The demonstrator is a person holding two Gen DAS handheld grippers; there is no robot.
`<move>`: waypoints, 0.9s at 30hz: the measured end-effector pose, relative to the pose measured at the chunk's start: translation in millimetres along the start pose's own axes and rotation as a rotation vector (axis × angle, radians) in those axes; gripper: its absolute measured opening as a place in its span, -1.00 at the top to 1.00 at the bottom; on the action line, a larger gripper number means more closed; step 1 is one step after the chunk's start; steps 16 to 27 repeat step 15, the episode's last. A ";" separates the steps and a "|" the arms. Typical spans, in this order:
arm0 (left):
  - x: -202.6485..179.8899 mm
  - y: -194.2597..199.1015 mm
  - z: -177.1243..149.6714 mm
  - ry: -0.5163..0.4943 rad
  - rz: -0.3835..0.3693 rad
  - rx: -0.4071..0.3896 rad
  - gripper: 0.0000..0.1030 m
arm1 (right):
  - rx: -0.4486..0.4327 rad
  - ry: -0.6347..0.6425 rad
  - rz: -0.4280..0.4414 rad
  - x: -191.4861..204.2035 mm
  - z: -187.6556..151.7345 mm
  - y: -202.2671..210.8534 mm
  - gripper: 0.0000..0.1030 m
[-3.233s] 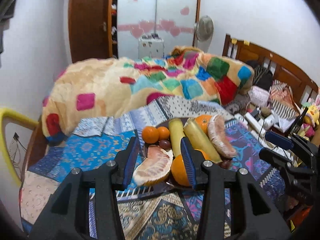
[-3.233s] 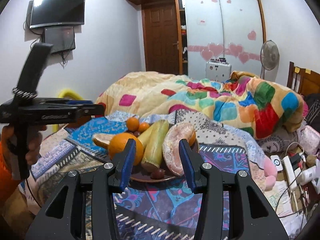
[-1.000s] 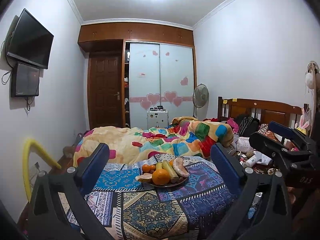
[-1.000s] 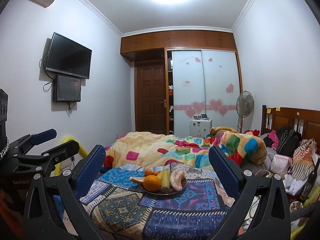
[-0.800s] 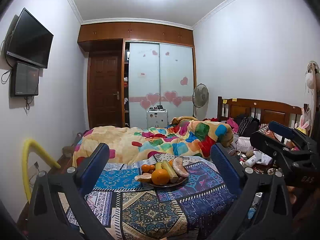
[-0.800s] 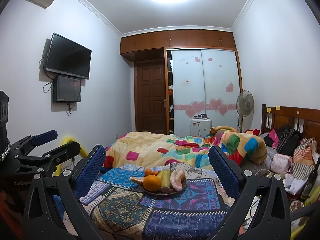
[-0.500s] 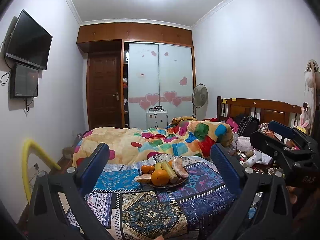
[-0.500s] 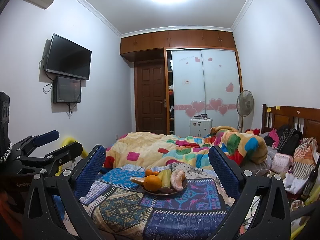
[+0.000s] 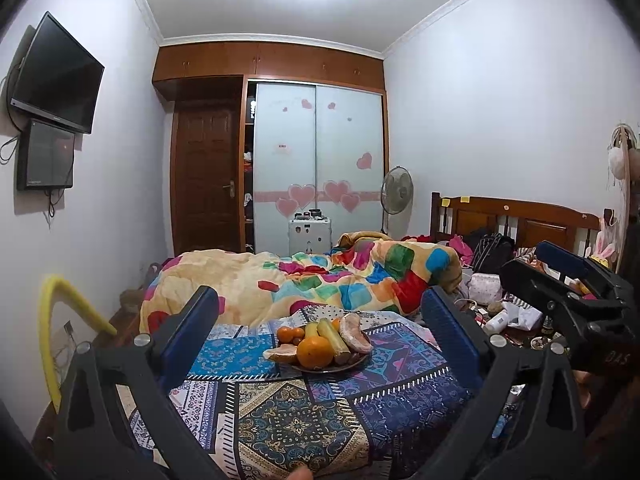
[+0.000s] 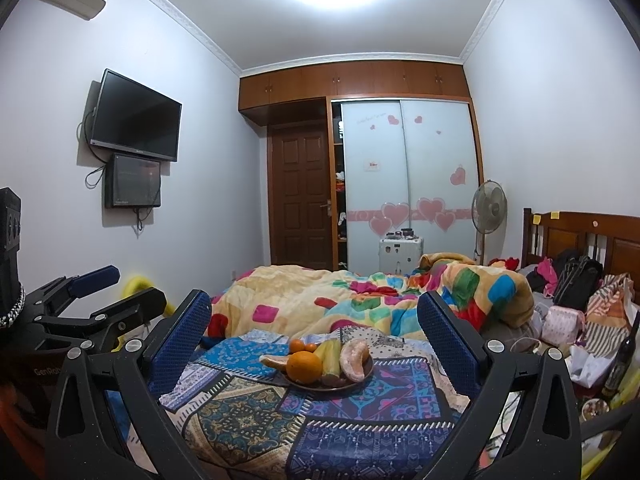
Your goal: Organize fruits
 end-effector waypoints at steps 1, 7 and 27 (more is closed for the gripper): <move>-0.2 -0.5 -0.3 0.000 -0.001 0.001 -0.99 | 0.001 0.000 0.000 -0.3 0.2 -0.1 -1.00; -2.2 -0.7 -1.4 -0.001 -0.006 0.004 -0.99 | 0.003 -0.003 -0.003 -0.4 0.5 -0.7 -1.00; -4.1 -1.7 -2.9 0.005 -0.014 0.008 -0.99 | 0.007 -0.005 -0.006 -1.3 -1.4 -2.5 -1.00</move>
Point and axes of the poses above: each gripper's, at about its wrist camera, not at the fingertips, and y roughly against the way its jaws point, x to its left, z to its top, the point moved 9 cm from there along -y, roughly the way its jaws point, and after that the axes turned 12 degrees about -y, right-handed, at the moved point
